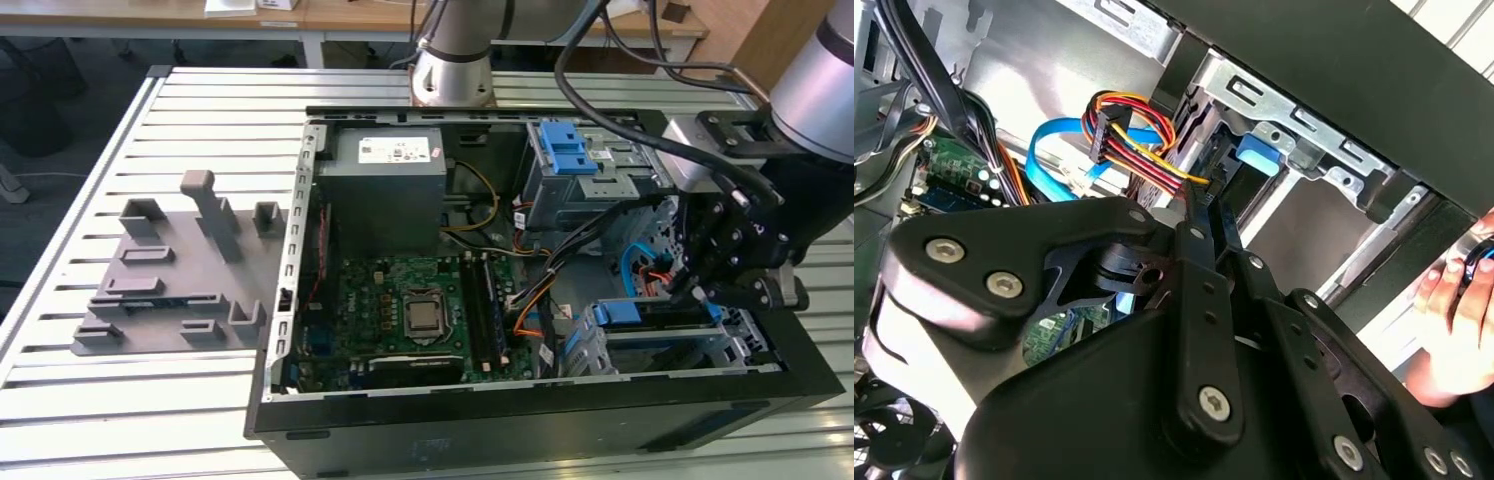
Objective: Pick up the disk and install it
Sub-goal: 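Insert the first disk wire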
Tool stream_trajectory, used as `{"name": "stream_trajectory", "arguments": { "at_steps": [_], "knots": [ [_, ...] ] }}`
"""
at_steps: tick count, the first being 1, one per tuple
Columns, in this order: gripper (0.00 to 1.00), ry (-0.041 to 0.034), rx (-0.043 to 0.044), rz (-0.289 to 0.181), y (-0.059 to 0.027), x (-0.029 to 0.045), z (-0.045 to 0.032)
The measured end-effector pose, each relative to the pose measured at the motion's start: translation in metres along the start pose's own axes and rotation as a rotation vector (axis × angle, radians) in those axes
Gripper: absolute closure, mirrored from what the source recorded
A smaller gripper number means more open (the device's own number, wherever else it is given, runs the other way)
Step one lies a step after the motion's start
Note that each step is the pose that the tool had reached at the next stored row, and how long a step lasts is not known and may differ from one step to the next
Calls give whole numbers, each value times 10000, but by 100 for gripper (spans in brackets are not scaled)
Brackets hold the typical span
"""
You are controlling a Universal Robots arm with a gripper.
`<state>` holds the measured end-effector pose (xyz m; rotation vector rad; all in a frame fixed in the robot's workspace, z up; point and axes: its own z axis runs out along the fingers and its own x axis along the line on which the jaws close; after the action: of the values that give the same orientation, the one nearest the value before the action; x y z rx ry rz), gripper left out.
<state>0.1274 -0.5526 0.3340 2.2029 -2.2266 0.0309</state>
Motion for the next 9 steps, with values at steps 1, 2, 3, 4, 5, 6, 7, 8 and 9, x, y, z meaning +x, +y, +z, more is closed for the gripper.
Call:
{"name": "stream_trajectory", "arguments": {
  "at_steps": [1, 2, 3, 4, 5, 6, 7, 8, 9],
  "knots": [
    [83, 1, 0, 1, 0, 2, 1],
    [83, 3, 0, 2, 0, 3, 2],
    [83, 2, 0, 3, 4, 4, 6],
    [83, 2, -1, 2, 5, 4, 7],
    [83, 1, 0, 2, 6, 3, 7],
    [83, 2, 0, 2, 6, 3, 8],
    [83, 2, 0, 2, 6, 3, 9],
    [83, 2, 0, 2, 6, 3, 10],
    [83, 2, 0, 3, 6, 3, 12]
  ]
}}
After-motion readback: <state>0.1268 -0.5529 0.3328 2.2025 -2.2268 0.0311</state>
